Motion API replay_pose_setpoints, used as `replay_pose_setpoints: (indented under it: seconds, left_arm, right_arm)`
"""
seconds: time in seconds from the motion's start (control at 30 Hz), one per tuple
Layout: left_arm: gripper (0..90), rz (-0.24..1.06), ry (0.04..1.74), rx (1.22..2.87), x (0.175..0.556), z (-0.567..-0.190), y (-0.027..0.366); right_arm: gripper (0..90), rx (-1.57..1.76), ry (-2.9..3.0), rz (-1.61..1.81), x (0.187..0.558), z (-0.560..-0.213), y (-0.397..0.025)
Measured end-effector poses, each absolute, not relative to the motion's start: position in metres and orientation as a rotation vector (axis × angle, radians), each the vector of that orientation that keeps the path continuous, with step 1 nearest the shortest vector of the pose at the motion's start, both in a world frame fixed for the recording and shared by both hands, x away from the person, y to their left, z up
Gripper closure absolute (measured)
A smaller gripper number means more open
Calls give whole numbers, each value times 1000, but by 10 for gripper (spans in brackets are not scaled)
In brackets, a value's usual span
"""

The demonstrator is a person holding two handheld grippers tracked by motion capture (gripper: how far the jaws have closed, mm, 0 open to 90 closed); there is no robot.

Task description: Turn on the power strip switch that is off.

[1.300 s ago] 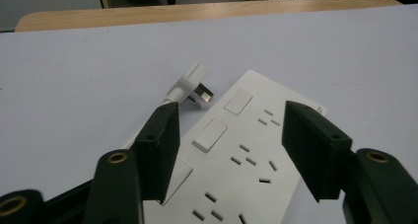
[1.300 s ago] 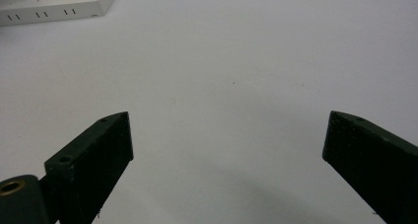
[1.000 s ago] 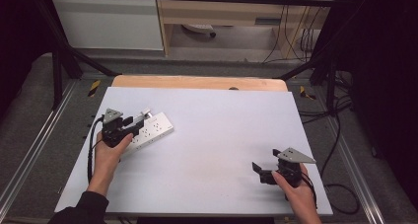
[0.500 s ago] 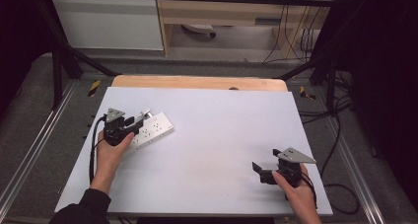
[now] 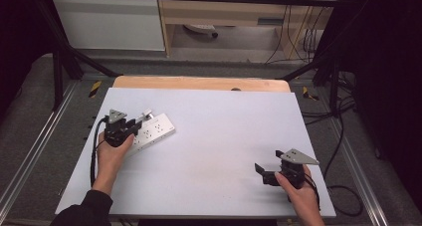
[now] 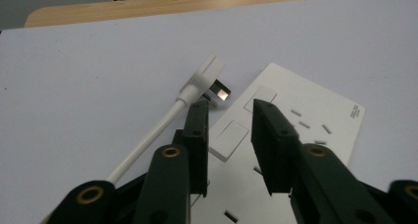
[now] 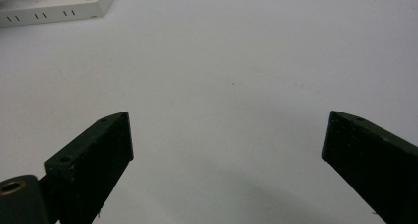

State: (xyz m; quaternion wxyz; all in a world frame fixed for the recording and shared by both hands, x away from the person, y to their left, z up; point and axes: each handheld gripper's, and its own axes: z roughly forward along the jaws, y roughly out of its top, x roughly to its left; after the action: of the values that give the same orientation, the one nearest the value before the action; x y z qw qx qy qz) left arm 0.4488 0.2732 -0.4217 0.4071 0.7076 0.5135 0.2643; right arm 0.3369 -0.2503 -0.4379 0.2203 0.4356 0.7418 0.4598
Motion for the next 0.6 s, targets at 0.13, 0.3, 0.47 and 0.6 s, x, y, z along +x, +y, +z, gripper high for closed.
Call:
replay_pose_setpoints:
  seconds: [0.13, 0.3, 0.47, 0.6]
  left_arm:
    - [748, 662, 1295, 1789, 451, -424, 274]
    - [790, 644, 1288, 1792, 451, -425, 274]
    - [833, 621, 1279, 1790, 451, -425, 274]
    - [864, 612, 1284, 1790, 451, -426, 275]
  right_arm:
    - [55, 1207, 2049, 1274, 337, -438, -250]
    - [56, 1209, 2045, 1273, 337, -438, -251]
    - [56, 1207, 2046, 1272, 337, -438, -251]
    - [56, 1211, 2044, 1273, 337, -438, -251]
